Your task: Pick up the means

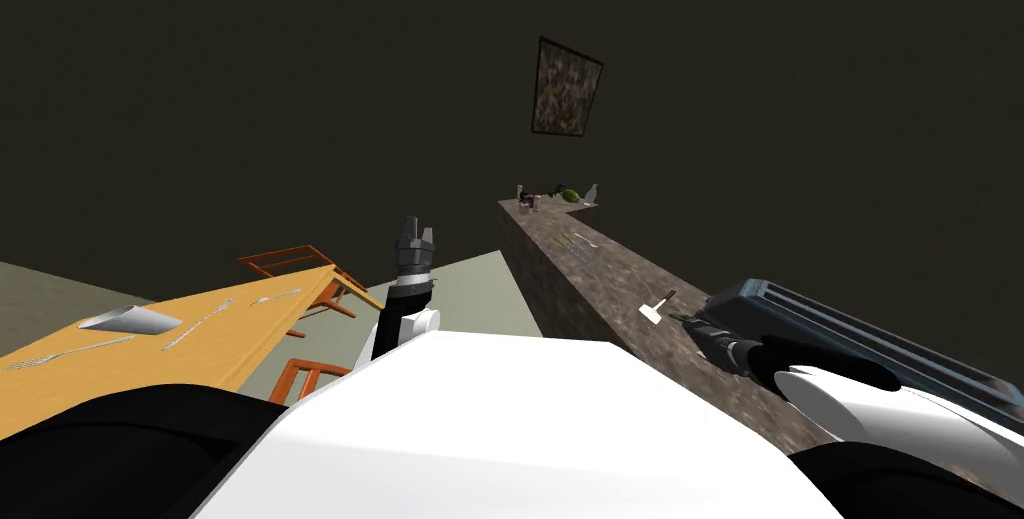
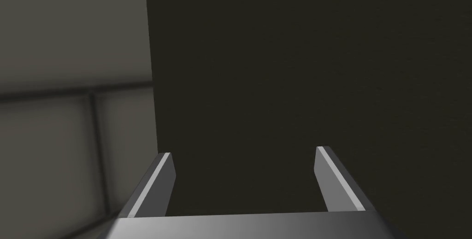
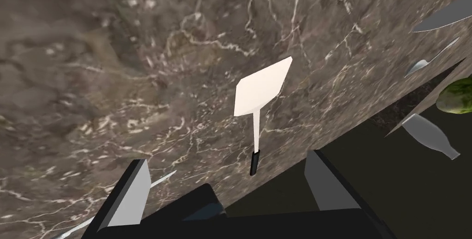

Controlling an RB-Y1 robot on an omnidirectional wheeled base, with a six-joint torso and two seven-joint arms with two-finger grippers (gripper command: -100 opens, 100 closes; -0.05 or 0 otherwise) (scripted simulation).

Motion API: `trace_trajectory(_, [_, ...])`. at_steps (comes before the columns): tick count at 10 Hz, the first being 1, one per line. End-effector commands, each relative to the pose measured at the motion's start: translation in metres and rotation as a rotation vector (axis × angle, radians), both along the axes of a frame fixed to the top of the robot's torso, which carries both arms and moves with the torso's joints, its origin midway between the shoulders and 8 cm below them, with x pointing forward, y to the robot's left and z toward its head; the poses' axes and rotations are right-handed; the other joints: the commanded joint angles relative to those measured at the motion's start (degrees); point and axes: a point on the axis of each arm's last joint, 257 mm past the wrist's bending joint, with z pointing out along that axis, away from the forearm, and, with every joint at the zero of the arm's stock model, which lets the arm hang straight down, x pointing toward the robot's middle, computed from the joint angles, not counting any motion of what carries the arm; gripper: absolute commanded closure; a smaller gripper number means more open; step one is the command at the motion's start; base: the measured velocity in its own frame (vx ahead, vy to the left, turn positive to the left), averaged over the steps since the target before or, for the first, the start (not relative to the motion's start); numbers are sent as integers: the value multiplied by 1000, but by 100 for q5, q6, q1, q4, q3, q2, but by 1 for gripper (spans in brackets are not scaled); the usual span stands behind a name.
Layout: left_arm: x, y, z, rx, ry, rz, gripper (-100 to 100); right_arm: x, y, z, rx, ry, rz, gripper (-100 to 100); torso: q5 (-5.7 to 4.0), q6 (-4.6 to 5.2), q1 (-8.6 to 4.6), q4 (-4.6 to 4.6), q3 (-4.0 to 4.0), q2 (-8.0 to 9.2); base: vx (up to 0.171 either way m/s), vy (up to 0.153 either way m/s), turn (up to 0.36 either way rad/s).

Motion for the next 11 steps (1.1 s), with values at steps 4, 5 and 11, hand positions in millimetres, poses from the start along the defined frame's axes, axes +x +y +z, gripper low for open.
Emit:
trace_trajectory(4, [0, 0, 0, 0, 0, 0, 0, -63, -27, -23, -9, 203, -43, -100, -2, -5, -11, -3, -7, -13, 123, -56, 269])
trace_trajectory(5, [0, 0, 0, 0, 0, 0, 0, -82, -33, -28, -9, 258, -56, -100, 0, 1, -4, -1, -2, -3, 80, -46, 195])
trace_trajectory(11, [0, 0, 0, 0, 0, 0, 0, -145, -51, -41, -1, 427, -105, -100, 1, 3, 4, 3, 8, 15, 82, -59, 175])
